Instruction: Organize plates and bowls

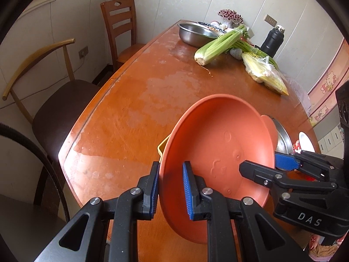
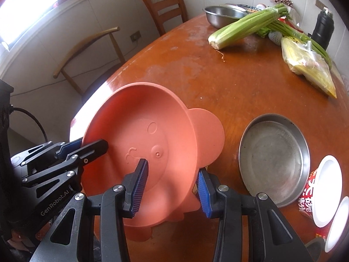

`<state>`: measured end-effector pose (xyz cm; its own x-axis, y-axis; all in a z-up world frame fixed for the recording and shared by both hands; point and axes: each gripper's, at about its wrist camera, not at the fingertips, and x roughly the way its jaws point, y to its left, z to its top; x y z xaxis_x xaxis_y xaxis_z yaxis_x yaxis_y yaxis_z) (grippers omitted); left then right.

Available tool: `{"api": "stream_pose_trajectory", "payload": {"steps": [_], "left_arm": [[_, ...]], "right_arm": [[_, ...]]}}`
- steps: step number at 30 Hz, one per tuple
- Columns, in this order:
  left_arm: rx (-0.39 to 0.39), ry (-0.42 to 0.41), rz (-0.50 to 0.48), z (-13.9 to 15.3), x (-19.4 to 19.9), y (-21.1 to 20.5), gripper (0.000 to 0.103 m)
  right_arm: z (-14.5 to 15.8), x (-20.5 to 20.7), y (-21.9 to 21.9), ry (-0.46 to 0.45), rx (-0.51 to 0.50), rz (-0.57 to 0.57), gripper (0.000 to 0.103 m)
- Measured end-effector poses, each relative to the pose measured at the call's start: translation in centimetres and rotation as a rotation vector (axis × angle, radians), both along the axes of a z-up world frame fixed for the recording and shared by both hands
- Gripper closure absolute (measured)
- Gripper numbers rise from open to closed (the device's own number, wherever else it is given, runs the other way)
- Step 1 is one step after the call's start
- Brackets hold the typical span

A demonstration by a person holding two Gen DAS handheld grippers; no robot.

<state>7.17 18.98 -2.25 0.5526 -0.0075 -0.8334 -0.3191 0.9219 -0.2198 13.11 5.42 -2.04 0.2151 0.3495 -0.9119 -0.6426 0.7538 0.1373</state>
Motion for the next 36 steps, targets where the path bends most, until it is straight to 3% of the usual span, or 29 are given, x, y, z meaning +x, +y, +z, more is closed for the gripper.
{"api": "stream_pose_trajectory", "payload": {"steps": [20,36], "left_arm": [[-0.001,0.034,0.0,-1.8,1.4,0.6,0.083],[-0.005,0.042,-0.01,-2.4,1.7,0.5,0.083]], "right_arm": [[-2.5,0.7,1.0,0.002,-0.076,0.006,0.058],[-2.1,0.0,1.4,-0.07,-0.125,0.023,0.059]]}}
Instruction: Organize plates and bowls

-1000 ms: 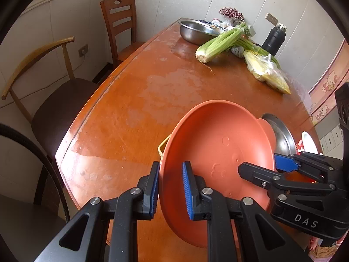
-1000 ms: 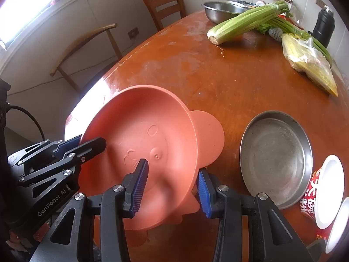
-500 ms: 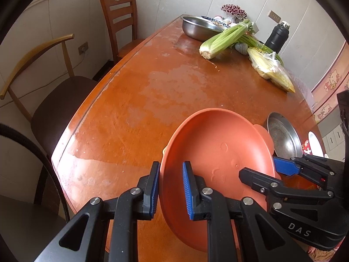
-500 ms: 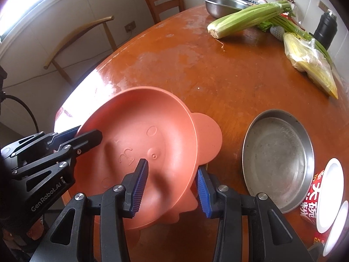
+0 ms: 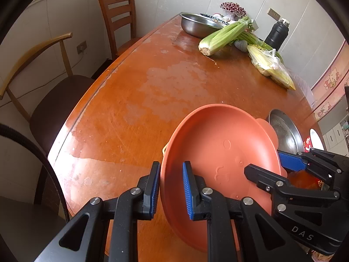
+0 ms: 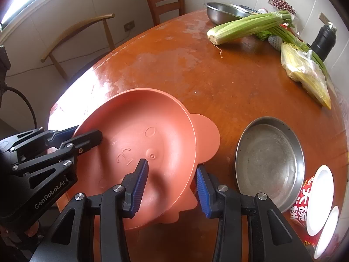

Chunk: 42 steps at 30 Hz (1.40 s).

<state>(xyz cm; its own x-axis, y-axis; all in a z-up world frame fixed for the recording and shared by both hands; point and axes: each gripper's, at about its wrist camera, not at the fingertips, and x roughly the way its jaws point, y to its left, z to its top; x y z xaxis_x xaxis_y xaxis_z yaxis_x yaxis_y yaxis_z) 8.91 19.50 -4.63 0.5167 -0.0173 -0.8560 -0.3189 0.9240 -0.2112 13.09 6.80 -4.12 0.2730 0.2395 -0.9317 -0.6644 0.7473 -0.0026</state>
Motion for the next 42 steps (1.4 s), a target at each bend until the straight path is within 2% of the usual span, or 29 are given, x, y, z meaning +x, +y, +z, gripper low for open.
{"api": "stream_pose_trajectory", "payload": {"steps": [7,16,27,42], "left_arm": [[-0.018,-0.01,-0.006,-0.1,-0.2,0.0,0.082],[0.0,-0.004,-0.001,0.1,-0.4,0.0,0.082],[0.029,0.013,-0.011,0.2,-0.5,-0.8,0.081],[0.035,0.046,0.013,-0.8,-0.8,-1.3,0.067]], "right_arm": [[0.5,0.4,-1.2,0.013,0.024,-0.037,0.059],[0.5,0.1,-1.5,0.05,0.048,-0.026,0.058],[0.4,-0.4,-1.9,0.05,0.038,-0.022,0.058],[-0.8,-0.3,-2.6,0.103,0.042,-0.03,0.058]]}}
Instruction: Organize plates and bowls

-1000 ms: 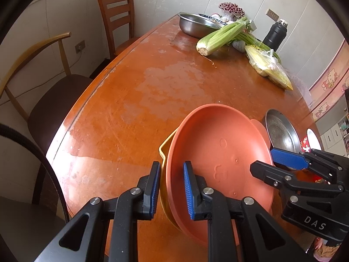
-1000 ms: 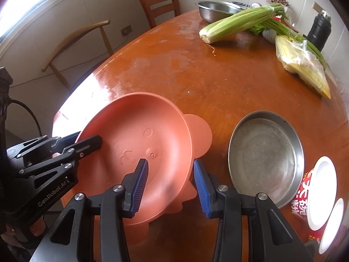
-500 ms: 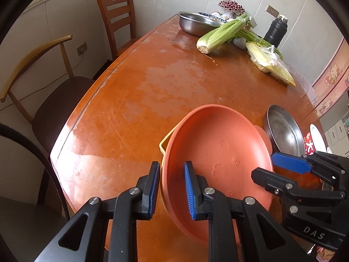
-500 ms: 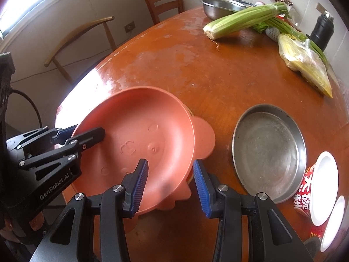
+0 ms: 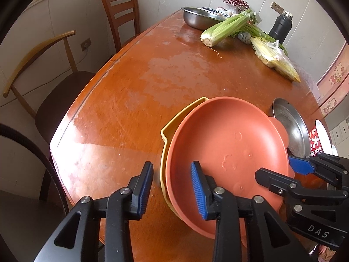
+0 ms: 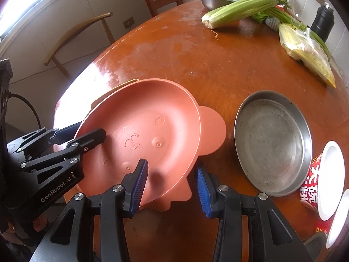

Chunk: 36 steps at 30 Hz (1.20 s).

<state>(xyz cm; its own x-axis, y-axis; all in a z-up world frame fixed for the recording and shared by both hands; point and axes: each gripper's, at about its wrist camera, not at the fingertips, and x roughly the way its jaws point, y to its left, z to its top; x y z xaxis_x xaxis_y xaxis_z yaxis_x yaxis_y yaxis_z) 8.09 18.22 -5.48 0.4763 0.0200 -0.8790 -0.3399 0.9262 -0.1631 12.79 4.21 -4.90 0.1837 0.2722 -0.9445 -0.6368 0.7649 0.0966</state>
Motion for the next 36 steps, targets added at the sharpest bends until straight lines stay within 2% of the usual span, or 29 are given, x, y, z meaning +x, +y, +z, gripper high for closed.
{"api": "stream_pose_trajectory", "payload": {"steps": [10,16,36], "left_arm": [[0.016,-0.01,0.02,1.1,-0.3,0.3,0.067],[0.029,-0.044,0.023,2.6,-0.4,0.2,0.067],[0.082,-0.131,-0.065,7.3,0.9,-4.8,0.065]], "right_arm": [[0.9,0.2,-0.6,-0.01,0.039,-0.01,0.058],[1.9,0.3,-1.5,-0.034,0.055,-0.03,0.058],[7.0,-0.2,-8.1,-0.112,0.18,-0.135,0.058]]}}
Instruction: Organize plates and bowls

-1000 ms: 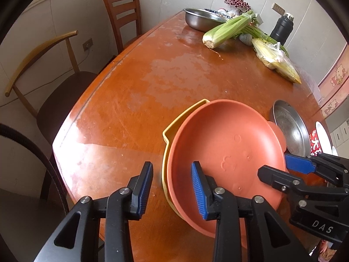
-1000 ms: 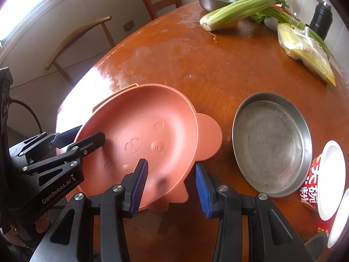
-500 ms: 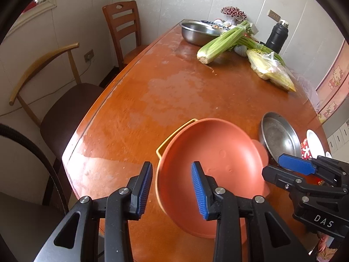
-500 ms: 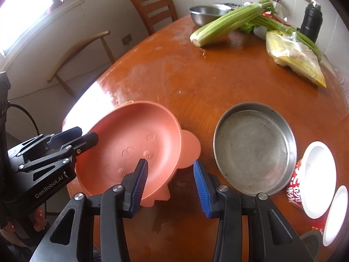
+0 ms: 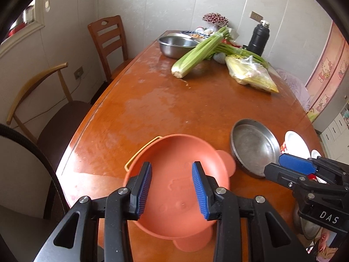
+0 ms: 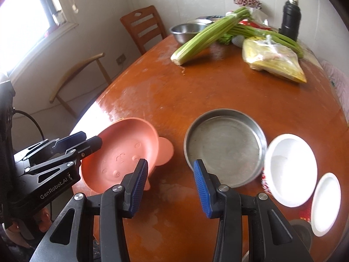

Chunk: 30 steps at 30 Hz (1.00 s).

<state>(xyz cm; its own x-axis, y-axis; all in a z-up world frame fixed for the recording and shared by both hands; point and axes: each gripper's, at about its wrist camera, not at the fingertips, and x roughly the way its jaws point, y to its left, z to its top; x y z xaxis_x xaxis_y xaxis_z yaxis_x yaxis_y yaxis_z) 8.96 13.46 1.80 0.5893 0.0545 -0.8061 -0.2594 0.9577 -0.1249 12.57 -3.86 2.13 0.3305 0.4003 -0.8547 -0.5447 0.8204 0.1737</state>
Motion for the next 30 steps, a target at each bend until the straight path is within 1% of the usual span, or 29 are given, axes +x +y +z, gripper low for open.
{"api": "stream_pose_trajectory", "payload": {"steps": [7,15,24,30], "left_arm": [[0.027,-0.018,-0.037,1.4,0.9,-2.3,0.065],[0.059,-0.023,-0.107,2.7,2.5,-5.6,0.065],[0.065,-0.015,-0.188,2.6,3.3,-10.5,0.065],[0.057,-0.013,-0.247,2.4,3.4,-14.2,0.065]], "right_arm": [[1.0,0.4,-3.1,-0.006,0.037,-0.044,0.058],[1.5,0.7,-6.6,-0.004,0.07,-0.099,0.057],[1.9,0.3,-12.3,-0.021,0.088,-0.182,0.057],[2.1,-0.5,-17.2,-0.039,0.097,-0.244,0.057]]}}
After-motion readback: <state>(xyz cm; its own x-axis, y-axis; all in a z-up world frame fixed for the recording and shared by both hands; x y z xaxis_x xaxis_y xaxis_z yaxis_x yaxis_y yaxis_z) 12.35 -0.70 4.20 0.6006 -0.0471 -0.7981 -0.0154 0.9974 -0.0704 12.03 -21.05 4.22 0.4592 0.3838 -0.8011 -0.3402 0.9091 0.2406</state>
